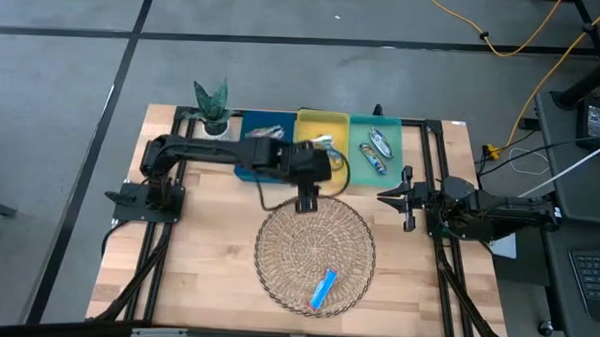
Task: Pick and place Granola Bars by type
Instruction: Put the red granola bar into the blue bin
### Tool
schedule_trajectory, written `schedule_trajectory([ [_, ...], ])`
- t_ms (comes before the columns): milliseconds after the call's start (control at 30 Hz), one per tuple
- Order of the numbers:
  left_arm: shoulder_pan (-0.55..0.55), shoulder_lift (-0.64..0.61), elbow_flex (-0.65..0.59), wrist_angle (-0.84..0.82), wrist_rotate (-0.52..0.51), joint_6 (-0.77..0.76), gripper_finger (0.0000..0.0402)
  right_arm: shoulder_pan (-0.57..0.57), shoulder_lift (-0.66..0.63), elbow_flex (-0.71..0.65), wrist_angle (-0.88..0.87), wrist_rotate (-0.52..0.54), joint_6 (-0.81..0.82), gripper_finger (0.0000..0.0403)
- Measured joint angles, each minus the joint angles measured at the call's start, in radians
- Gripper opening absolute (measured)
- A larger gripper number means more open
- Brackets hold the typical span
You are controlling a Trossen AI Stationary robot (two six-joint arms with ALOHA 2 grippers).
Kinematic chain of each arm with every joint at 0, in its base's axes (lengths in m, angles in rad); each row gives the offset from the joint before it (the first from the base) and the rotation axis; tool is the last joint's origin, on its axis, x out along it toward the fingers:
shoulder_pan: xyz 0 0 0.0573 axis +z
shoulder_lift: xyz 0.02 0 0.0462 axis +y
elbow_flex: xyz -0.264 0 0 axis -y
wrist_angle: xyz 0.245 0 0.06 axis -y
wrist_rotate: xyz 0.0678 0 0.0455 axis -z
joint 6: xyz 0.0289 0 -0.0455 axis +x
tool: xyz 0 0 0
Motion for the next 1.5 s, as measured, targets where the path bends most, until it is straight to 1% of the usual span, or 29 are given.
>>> schedule_trajectory([
  [200,-0.132,0.0,0.075,0.003,0.0,-0.036,0.0139,0.0,0.0,0.0,0.0,0.0,0.0,0.0049],
  [367,-0.246,0.0,0.129,0.04,0.0,-0.059,0.0139,0.0,0.0,0.0,0.0,0.0,0.0,0.0049],
  [567,-0.367,0.0,0.137,0.141,-0.003,-0.059,0.0139,0.0,0.0,0.0,0.0,0.0,0.0,0.0049],
  [700,-0.426,0.0,0.137,0.17,-0.031,-0.08,0.0139,0.0,0.0,0.0,0.0,0.0,0.0,0.0049],
  [900,-0.459,0.0,0.137,0.172,-0.038,-0.112,0.0139,0.0,0.0,0.0,0.0,0.0,0.0,0.0049],
  [1067,-0.458,0.023,0.137,0.201,-0.011,-0.138,0.0139,0.0,0.0,0.0,0.0,0.0,0.0,0.0049],
  [1200,-0.431,0.073,0.137,0.229,0.011,-0.179,0.0139,0.0,0.0,0.0,0.0,0.0,0.0,0.0049],
  [1367,-0.404,0.177,0.136,0.214,0.081,-0.209,0.0139,0.0,0.0,0.0,0.0,0.0,0.0,0.0049],
  [1500,-0.404,0.252,0.136,0.208,0.124,-0.224,0.0139,0.0,0.0,0.0,0.0,0.0,0.0,0.0049],
])
